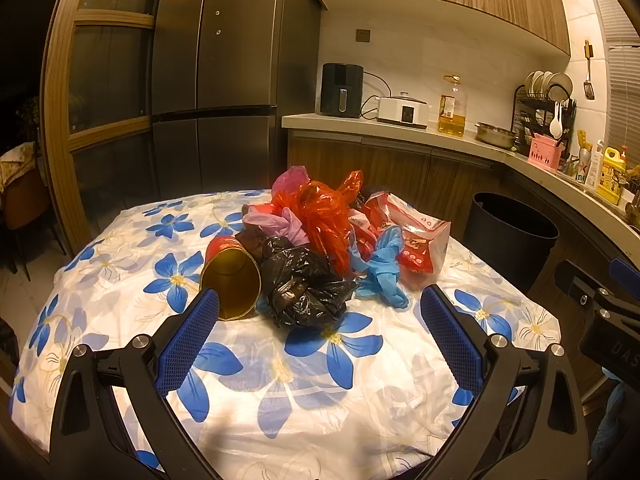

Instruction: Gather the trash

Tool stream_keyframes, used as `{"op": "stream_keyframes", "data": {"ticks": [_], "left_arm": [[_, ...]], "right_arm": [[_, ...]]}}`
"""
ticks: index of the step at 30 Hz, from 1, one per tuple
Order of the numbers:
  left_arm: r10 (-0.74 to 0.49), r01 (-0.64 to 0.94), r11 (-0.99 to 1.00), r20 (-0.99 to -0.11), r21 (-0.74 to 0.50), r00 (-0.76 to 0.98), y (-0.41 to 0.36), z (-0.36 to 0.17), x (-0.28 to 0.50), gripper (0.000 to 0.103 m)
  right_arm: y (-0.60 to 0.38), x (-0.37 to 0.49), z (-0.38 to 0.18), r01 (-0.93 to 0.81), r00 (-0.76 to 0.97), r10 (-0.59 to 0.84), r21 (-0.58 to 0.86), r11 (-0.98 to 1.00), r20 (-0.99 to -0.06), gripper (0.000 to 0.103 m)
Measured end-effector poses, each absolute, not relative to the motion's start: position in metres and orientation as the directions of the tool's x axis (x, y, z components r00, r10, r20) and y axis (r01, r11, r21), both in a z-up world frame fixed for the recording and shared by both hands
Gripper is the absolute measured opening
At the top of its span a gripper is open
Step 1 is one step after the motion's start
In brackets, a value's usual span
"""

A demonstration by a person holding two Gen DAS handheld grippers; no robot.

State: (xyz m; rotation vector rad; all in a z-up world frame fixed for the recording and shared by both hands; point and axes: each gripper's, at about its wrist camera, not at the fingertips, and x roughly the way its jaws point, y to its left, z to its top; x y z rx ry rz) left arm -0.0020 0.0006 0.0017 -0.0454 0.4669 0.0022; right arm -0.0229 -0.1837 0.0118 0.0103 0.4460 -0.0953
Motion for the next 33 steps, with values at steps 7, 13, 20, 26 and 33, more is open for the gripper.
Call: {"op": "stream_keyframes", "data": {"ticks": [7, 13, 20, 26, 33], "left_arm": [[-0.01, -0.011, 0.999, -0.45, -0.045, 0.893, -0.0002, 0.0023, -0.0043, 0.097], [-0.011, -0.01, 0.999, -0.45, -0.046, 0.893, -0.0004, 0.0022, -0.0056, 0.097], [-0.011, -0.011, 0.999, -0.451, -0.047, 0.893, -0.0004, 0.002, -0.0051, 0.097], [-0.013, -0.01, 0.999, -0.449, -0.048, 0.893, -0.0002, 0.0009, -0.0055, 0.097], [-0.013, -0.01, 0.999, -0.45, -0.048, 0.893, -0.0002, 0.001, -0.0051, 0.097]], "right_arm": [[-0.184, -0.0262, 0.0136, 0.094, 0.899, -0.09, -0.011, 0.996, -0.429, 0.098], [-0.1834, -0.0256, 0.0121, 0.094, 0.898, -0.09, -0.012, 0.995, -0.43, 0.098], [-0.1833, -0.0248, 0.0109, 0.095, 0.898, -0.09, -0.011, 0.995, -0.43, 0.098], [-0.1832, -0.0265, 0.012, 0.096, 0.898, -0.091, -0.012, 0.995, -0.43, 0.098], [-0.1834, -0.0274, 0.0133, 0.095, 0.897, -0.09, -0.011, 0.995, -0.432, 0.098]]}}
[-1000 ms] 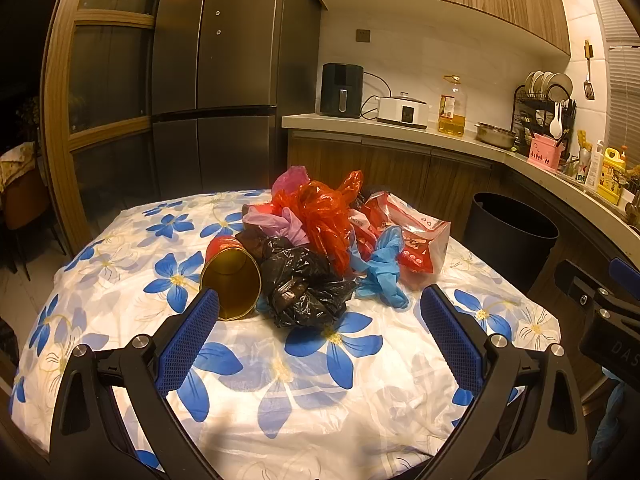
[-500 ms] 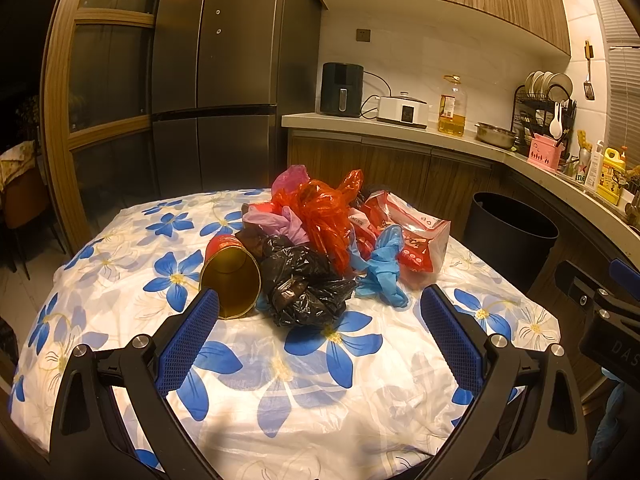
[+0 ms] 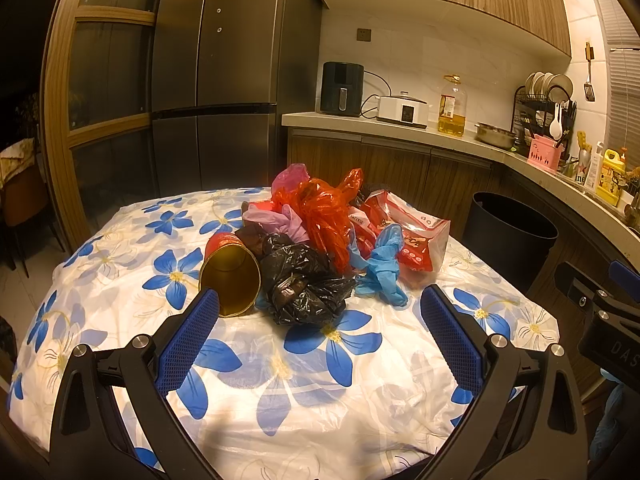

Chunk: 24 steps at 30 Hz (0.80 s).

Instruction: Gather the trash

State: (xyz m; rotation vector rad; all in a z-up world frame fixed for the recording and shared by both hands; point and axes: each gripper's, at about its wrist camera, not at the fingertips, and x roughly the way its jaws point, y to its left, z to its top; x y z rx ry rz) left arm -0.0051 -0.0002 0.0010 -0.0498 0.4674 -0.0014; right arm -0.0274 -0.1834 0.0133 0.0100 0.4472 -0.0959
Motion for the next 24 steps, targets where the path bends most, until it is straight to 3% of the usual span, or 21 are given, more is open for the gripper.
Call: {"op": "stream_keyframes", "data": {"ticks": [24], "left_arm": [[-0.014, -0.011, 0.999, -0.451, -0.051, 0.892, 0.0003, 0.0012, -0.0051, 0.097]], "right_arm": [[-0.1826, -0.0278, 0.013, 0.096, 0.897, -0.092, -0.013, 0.995, -0.432, 0.098]]}}
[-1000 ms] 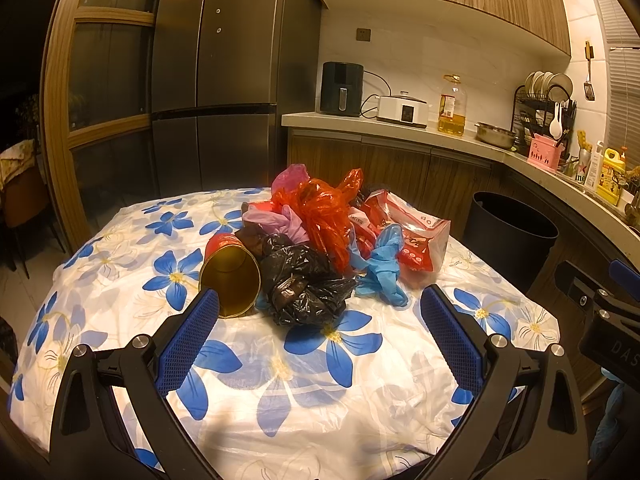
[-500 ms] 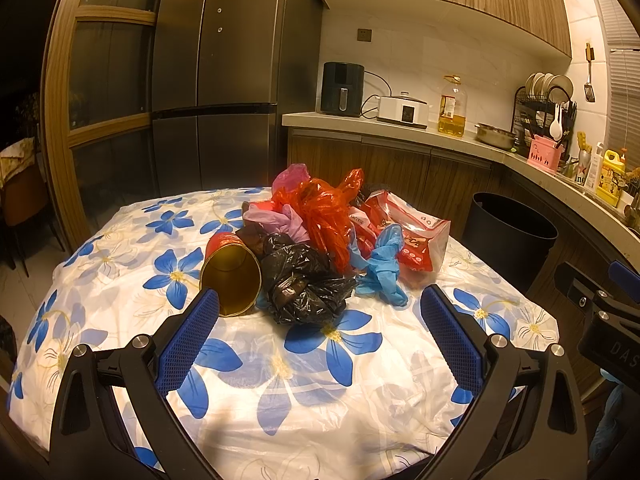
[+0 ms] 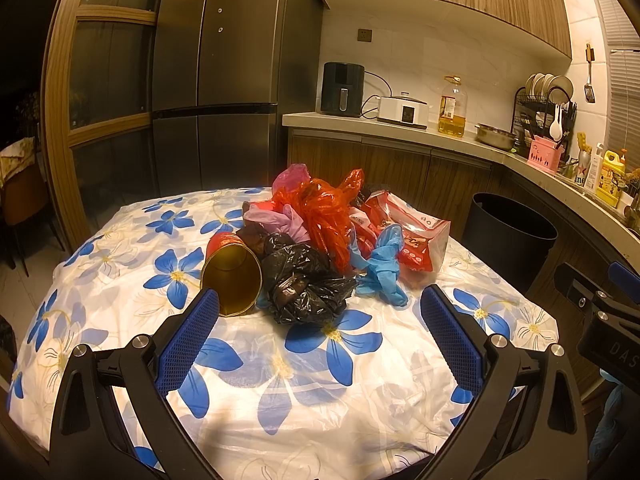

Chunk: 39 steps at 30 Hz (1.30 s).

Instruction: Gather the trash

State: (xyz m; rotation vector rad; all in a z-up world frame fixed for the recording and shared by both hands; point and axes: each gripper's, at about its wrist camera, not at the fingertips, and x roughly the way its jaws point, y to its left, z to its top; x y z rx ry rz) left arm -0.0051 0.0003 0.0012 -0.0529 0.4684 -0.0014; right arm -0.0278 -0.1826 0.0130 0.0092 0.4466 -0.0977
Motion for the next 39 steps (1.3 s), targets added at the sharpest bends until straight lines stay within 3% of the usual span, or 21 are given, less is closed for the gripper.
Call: {"op": "stream_keyframes", "data": {"ticks": [39], "left_arm": [[-0.013, -0.015, 0.998, -0.456, -0.057, 0.89, 0.0001, -0.0017, -0.0028, 0.097]], "right_arm": [[-0.1789, -0.0201, 0.0061, 0.085, 0.895, -0.078, -0.004, 0.996, -0.44, 0.098]]}}
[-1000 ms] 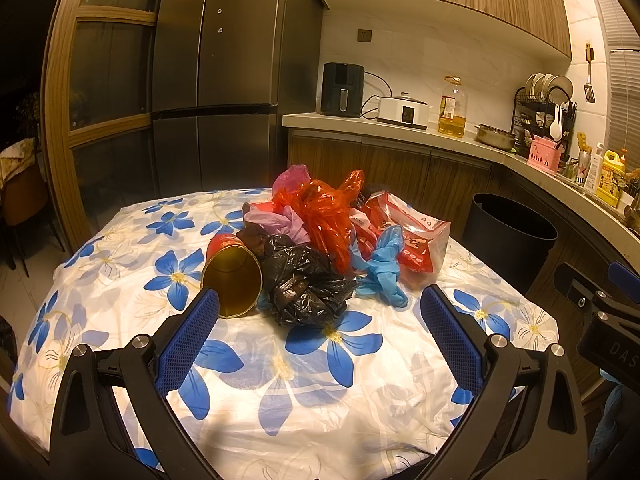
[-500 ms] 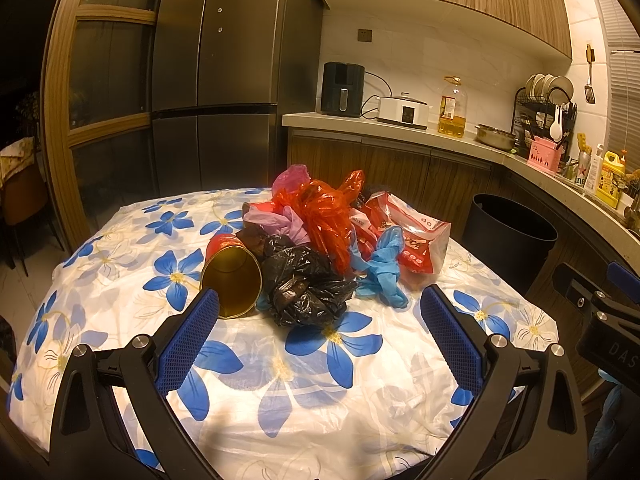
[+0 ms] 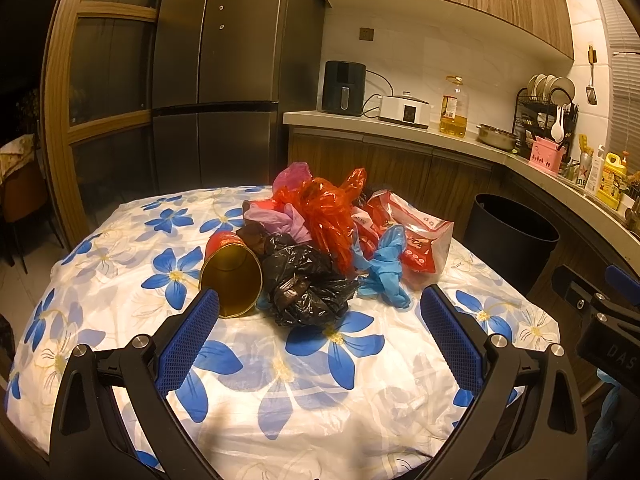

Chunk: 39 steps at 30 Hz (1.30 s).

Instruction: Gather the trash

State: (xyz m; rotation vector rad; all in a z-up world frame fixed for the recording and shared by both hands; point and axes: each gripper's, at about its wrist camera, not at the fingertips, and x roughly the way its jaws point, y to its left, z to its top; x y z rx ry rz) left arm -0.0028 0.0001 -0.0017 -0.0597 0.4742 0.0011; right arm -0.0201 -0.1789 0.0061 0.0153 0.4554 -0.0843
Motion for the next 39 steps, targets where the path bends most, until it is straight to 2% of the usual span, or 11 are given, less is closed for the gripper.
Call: {"op": "stream_keyframes", "data": {"ticks": [14, 19, 22, 24, 28, 31, 33, 36, 39], "left_arm": [[0.058, -0.114, 0.988, -0.441, -0.102, 0.896, 0.039, -0.02, 0.001, 0.097], [0.129, -0.193, 0.976, -0.447, -0.101, 0.885, 0.067, -0.032, 0.014, 0.092], [0.168, -0.238, 0.966, -0.452, -0.103, 0.876, 0.082, -0.038, 0.026, 0.089], [0.186, -0.257, 0.962, -0.461, -0.094, 0.867, 0.087, -0.041, 0.035, 0.074], [0.193, -0.266, 0.96, -0.491, -0.083, 0.849, 0.093, -0.05, 0.053, 0.063], [0.178, -0.264, 0.96, -0.523, -0.095, 0.834, 0.097, -0.055, 0.063, 0.049], [0.158, -0.26, 0.959, -0.55, -0.113, 0.82, 0.1, -0.059, 0.069, 0.031], [0.128, -0.253, 0.958, -0.588, -0.135, 0.799, 0.104, -0.064, 0.078, 0.008], [0.106, -0.243, 0.959, -0.606, -0.149, 0.788, 0.106, -0.069, 0.083, 0.003]], "right_arm": [[-0.174, -0.008, -0.011, 0.015, 0.909, -0.007, 0.015, 1.0, -0.417, 0.098], [-0.167, 0.001, -0.022, -0.022, 0.905, 0.029, 0.02, 1.0, -0.425, 0.097], [-0.162, 0.005, -0.026, -0.042, 0.909, 0.047, 0.022, 0.999, -0.415, 0.093], [-0.159, 0.009, -0.029, -0.055, 0.909, 0.061, 0.027, 0.998, -0.413, 0.088], [-0.148, 0.018, -0.034, -0.094, 0.907, 0.103, 0.041, 0.995, -0.409, 0.08], [-0.137, 0.026, -0.039, -0.137, 0.9, 0.145, 0.05, 0.989, -0.411, 0.073], [-0.128, 0.032, -0.042, -0.172, 0.891, 0.184, 0.066, 0.983, -0.415, 0.069], [-0.115, 0.037, -0.047, -0.223, 0.878, 0.238, 0.085, 0.971, -0.414, 0.065], [-0.098, 0.044, -0.051, -0.291, 0.862, 0.305, 0.097, 0.952, -0.406, 0.063]]}}
